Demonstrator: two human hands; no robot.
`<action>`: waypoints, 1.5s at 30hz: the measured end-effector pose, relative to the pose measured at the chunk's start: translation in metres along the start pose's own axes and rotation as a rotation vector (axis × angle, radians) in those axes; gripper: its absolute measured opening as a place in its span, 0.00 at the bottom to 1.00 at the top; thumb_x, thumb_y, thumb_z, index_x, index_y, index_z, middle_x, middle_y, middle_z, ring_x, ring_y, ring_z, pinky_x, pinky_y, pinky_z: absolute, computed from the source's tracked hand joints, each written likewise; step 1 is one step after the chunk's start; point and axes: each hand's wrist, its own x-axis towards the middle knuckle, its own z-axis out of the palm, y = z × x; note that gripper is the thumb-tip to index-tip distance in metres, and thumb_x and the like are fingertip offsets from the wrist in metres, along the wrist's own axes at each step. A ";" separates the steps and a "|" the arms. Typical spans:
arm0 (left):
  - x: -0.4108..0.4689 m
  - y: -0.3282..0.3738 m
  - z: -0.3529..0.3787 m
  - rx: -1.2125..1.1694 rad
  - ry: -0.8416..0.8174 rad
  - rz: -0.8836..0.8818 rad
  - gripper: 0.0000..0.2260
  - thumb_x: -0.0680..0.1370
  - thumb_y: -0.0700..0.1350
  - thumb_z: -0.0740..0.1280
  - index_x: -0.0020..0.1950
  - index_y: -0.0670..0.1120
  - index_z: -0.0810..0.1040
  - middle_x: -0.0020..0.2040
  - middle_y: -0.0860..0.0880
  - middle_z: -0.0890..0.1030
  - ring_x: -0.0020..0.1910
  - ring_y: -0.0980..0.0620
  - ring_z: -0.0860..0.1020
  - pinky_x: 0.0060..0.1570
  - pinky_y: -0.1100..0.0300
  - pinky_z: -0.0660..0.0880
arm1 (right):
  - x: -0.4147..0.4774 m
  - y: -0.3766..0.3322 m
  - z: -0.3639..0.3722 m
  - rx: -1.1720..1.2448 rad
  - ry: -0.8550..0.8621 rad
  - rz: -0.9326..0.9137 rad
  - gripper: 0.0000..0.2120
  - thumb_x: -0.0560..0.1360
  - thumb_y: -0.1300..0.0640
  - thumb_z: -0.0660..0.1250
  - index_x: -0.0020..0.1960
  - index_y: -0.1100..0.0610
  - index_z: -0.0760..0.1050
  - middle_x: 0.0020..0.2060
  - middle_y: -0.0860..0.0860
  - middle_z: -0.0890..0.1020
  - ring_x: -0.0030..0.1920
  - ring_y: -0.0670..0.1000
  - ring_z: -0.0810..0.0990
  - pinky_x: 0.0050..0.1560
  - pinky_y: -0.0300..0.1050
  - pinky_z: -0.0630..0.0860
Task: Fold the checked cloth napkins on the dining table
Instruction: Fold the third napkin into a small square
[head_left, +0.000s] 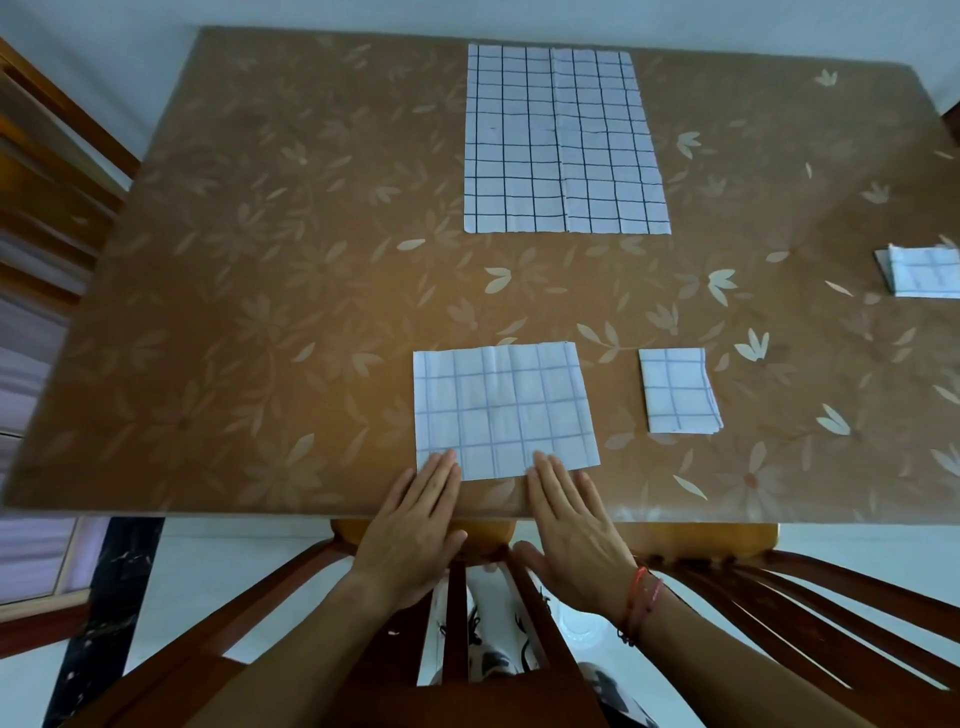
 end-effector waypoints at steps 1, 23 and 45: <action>-0.002 -0.003 0.000 0.008 -0.008 -0.011 0.30 0.82 0.56 0.51 0.78 0.40 0.54 0.79 0.44 0.52 0.78 0.48 0.48 0.73 0.48 0.52 | -0.003 0.004 0.001 -0.007 0.001 0.018 0.39 0.76 0.37 0.53 0.74 0.66 0.64 0.75 0.62 0.63 0.75 0.60 0.63 0.69 0.63 0.68; 0.022 0.038 -0.024 -0.140 0.072 -0.016 0.22 0.81 0.54 0.53 0.72 0.46 0.66 0.76 0.42 0.61 0.75 0.44 0.59 0.71 0.48 0.63 | -0.002 0.036 -0.033 0.323 0.053 0.166 0.30 0.80 0.45 0.60 0.76 0.60 0.60 0.74 0.53 0.64 0.71 0.55 0.65 0.69 0.49 0.64; 0.031 0.044 -0.020 -0.155 -0.055 -0.097 0.25 0.81 0.55 0.56 0.77 0.50 0.58 0.78 0.47 0.55 0.77 0.46 0.52 0.74 0.47 0.55 | 0.064 0.082 -0.083 1.290 -0.097 0.843 0.12 0.73 0.51 0.65 0.33 0.55 0.73 0.25 0.52 0.74 0.22 0.49 0.69 0.29 0.42 0.65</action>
